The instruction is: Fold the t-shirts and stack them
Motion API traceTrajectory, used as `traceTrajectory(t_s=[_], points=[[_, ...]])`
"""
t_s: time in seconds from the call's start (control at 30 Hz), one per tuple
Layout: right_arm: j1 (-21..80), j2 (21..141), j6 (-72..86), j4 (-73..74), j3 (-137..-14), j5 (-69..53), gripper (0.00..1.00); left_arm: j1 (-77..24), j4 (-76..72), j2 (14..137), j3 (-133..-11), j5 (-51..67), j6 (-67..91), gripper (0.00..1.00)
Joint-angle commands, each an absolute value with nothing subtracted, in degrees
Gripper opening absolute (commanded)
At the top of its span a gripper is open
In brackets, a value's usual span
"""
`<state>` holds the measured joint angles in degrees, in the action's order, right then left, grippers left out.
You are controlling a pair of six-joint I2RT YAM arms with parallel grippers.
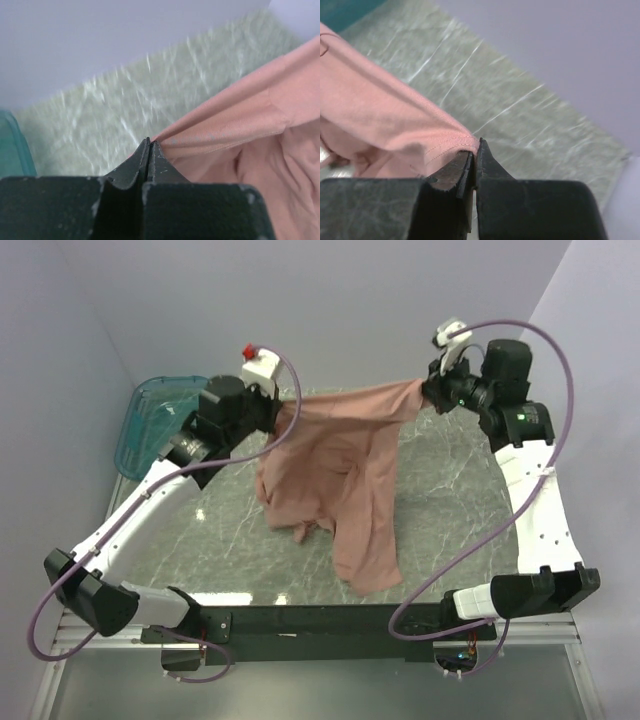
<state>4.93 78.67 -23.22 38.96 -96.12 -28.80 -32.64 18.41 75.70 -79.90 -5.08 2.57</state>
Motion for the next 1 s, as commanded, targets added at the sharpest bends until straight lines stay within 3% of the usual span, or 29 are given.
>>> traceTrajectory(t_s=[0.0,0.2,0.33,0.43,0.57,0.6,0.73,0.87,0.97], points=[[4.31,79.09,-20.92,35.51,-108.32,-20.41,0.00,-31.11,14.85,78.56,-90.15,-3.25,-1.30,0.00],[2.38,88.58,-18.20,35.78,-133.71,-9.94,0.00,-30.24,14.94,86.92,-113.59,-1.41,-0.44,0.00],[0.71,86.15,-17.49,31.55,-135.96,-7.82,0.00,-30.15,13.01,89.30,-120.04,2.89,3.25,0.00],[-1.39,81.85,-17.75,33.57,-134.05,-11.76,0.00,-30.15,12.31,87.90,-117.87,3.69,3.25,0.00],[-1.76,72.97,-21.26,36.72,-120.02,-18.96,0.00,-30.06,8.97,80.10,-105.50,2.73,2.02,0.00],[-1.67,71.12,-22.92,39.00,-117.45,-26.82,0.00,-30.06,8.96,78.33,-99.20,2.81,1.59,0.00],[-0.36,61.12,-46.93,63.56,-101.73,-48.57,0.00,-29.88,9.93,68.58,-78.36,4.48,1.93,0.00],[12.17,52.40,-56.69,69.95,-76.80,-46.77,0.00,-29.53,13.26,59.44,-58.83,9.04,6.67,0.00],[17.21,49.92,-56.43,70.22,-68.75,-45.18,0.00,-29.53,16.95,57.66,-50.81,15.98,11.68,0.00]])
